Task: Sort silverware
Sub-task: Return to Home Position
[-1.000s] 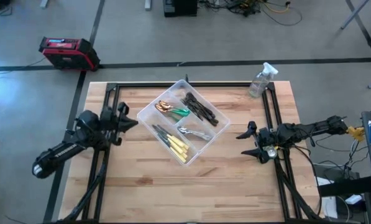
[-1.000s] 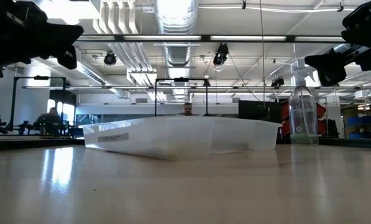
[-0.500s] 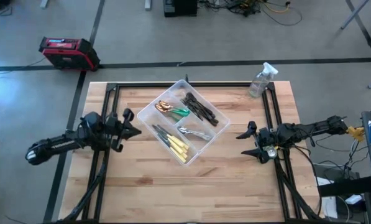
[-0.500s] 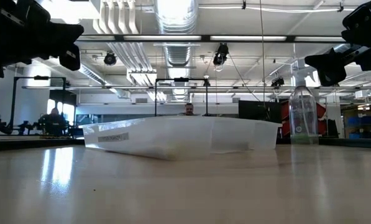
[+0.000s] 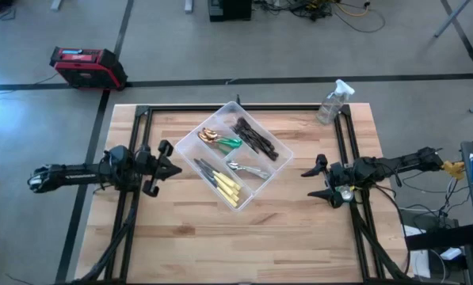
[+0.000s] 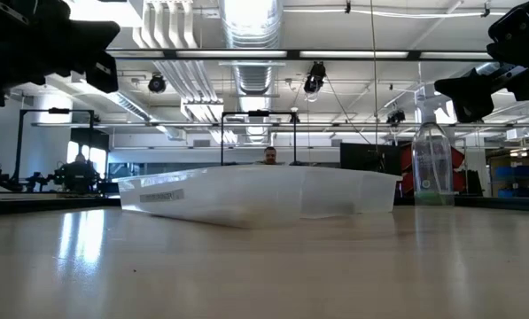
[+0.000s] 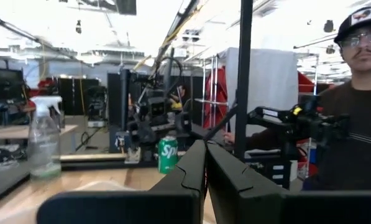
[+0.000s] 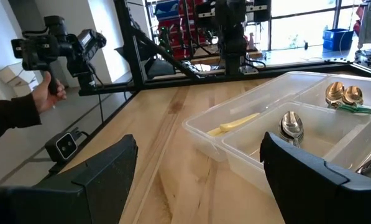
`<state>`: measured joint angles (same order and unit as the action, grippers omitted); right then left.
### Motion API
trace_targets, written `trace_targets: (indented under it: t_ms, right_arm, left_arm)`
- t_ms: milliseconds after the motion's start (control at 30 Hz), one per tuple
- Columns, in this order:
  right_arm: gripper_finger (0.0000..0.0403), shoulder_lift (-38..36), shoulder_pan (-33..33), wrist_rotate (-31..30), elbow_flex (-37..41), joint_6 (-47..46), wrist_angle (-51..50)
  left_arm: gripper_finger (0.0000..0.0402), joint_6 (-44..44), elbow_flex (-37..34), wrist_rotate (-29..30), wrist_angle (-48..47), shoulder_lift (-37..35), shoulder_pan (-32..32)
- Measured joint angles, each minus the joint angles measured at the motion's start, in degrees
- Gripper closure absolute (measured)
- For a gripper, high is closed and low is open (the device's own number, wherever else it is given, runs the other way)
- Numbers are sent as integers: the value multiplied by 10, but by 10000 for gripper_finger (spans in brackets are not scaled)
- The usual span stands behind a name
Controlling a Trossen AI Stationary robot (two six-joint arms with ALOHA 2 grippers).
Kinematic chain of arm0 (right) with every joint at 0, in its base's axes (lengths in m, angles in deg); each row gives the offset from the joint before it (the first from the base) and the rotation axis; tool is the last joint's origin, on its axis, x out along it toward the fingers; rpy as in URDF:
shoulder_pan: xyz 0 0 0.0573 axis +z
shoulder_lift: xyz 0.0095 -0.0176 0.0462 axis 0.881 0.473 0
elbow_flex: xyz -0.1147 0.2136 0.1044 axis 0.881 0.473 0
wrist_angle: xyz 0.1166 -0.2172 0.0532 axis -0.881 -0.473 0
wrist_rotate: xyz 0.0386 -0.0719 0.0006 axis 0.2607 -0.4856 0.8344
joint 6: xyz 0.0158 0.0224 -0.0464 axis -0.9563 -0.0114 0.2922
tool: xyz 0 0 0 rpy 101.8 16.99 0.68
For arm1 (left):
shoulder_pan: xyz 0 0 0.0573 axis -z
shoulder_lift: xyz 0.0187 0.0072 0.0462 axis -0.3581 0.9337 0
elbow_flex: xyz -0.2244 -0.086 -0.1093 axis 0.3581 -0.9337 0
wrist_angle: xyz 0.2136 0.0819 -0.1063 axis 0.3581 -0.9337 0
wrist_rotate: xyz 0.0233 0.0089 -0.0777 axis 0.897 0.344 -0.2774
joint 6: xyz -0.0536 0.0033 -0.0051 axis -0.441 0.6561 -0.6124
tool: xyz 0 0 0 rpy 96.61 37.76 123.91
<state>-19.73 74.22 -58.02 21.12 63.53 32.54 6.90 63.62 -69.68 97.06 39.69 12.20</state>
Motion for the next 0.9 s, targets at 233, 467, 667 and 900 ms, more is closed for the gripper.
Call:
trace_targets:
  t_ms: [233,467,667,900]
  right_arm:
    - [89,0,0,0,0,0,0]
    - [89,0,0,0,0,0,0]
    - [89,0,0,0,0,0,0]
    - [89,-1,0,0,0,0,0]
  left_arm:
    - [402,12,0,85,15,34,80]
    - [402,60,0,127,-84,-7,98]
    - [402,72,29,133,-219,-121,98]
    - [402,63,52,201,-286,-144,98]
